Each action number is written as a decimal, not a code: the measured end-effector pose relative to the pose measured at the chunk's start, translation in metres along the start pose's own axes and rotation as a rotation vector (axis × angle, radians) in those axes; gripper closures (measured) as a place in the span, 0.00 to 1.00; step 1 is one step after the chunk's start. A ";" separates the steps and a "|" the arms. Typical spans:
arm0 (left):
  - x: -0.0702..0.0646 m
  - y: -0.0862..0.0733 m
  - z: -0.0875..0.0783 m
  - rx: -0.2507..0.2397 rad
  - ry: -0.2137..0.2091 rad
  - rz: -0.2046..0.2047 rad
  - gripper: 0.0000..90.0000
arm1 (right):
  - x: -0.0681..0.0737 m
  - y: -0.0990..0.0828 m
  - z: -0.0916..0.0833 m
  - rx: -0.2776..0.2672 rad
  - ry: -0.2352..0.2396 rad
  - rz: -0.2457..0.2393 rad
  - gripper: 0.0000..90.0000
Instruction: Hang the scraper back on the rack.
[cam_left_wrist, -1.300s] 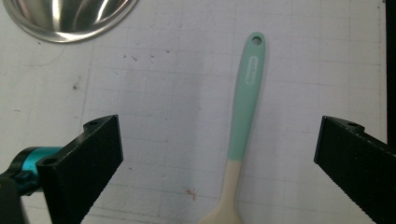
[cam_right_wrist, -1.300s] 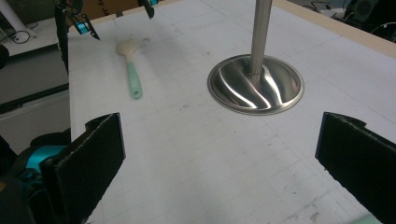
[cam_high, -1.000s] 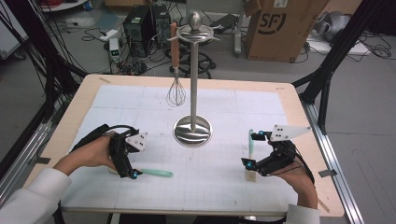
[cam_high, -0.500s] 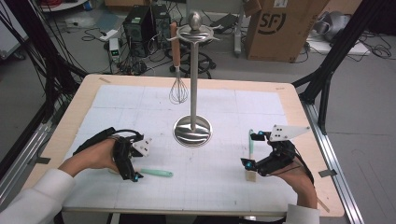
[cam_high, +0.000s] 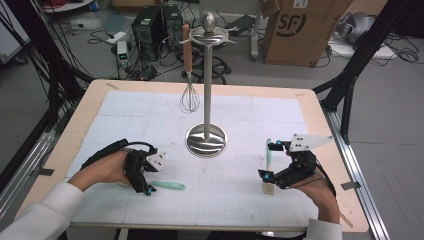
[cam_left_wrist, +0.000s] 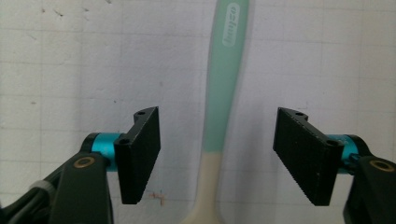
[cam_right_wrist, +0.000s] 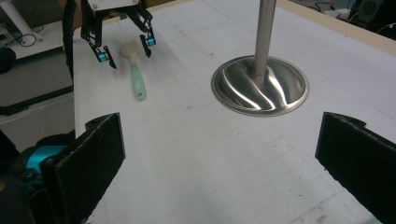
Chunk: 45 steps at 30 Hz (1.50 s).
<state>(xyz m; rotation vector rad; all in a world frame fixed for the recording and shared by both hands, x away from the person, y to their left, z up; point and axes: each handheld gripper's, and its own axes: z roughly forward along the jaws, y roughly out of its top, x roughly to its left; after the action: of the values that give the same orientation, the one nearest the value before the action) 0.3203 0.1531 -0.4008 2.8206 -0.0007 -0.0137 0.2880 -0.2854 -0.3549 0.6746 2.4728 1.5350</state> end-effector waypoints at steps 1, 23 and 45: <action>0.000 0.000 0.001 0.007 -0.007 0.008 0.42 | 0.000 0.000 0.001 0.000 0.002 -0.003 0.00; -0.001 0.001 0.006 0.075 0.002 0.030 0.72 | 0.001 0.001 0.003 0.000 0.016 -0.003 0.00; -0.007 0.004 0.007 0.138 0.037 0.050 0.87 | 0.002 0.003 0.006 -0.010 0.037 -0.008 0.00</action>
<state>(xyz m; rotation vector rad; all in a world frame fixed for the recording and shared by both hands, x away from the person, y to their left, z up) 0.3135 0.1472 -0.4058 2.9576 -0.0666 0.0512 0.2887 -0.2785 -0.3551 0.6395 2.4890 1.5699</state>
